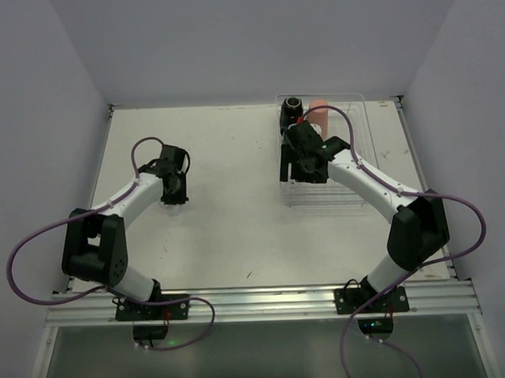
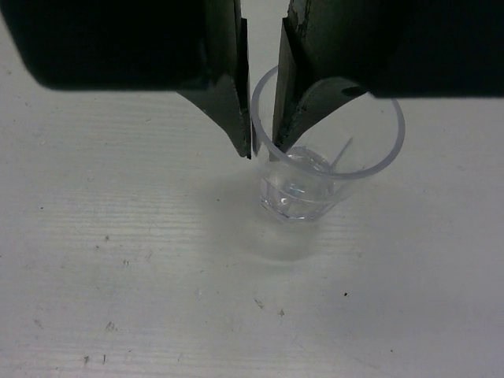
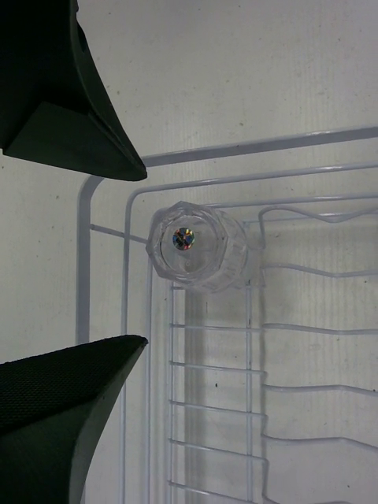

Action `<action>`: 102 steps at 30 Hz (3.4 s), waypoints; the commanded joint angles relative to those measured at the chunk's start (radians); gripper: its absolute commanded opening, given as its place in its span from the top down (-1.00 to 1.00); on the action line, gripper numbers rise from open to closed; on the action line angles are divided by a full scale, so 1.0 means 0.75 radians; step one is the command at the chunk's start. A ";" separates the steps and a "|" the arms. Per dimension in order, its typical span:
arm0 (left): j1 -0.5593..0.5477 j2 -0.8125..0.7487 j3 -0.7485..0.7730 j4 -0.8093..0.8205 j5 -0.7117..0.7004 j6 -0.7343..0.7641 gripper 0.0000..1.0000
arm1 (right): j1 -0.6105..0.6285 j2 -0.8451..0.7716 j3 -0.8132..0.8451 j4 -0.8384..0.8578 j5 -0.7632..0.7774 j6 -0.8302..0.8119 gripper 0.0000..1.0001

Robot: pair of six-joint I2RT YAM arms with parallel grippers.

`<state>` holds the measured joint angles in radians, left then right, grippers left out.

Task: Unload the cups from the dish rack

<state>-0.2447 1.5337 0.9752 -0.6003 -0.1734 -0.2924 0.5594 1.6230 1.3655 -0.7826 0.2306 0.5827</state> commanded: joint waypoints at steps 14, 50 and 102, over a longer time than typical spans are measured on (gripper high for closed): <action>-0.013 -0.132 0.080 0.007 -0.025 -0.029 0.25 | -0.038 0.104 -0.004 0.080 -0.001 -0.002 -0.49; -0.056 -0.419 0.150 0.039 0.190 -0.062 0.13 | -0.038 0.019 -0.049 0.023 0.132 0.033 -0.45; -0.079 -0.535 0.185 0.088 0.362 -0.089 0.11 | -0.020 -0.102 0.034 0.037 0.110 -0.055 0.96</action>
<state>-0.2951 1.1820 1.0657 -0.5842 0.0189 -0.3450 0.5385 1.7027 1.3430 -0.7204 0.2466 0.5331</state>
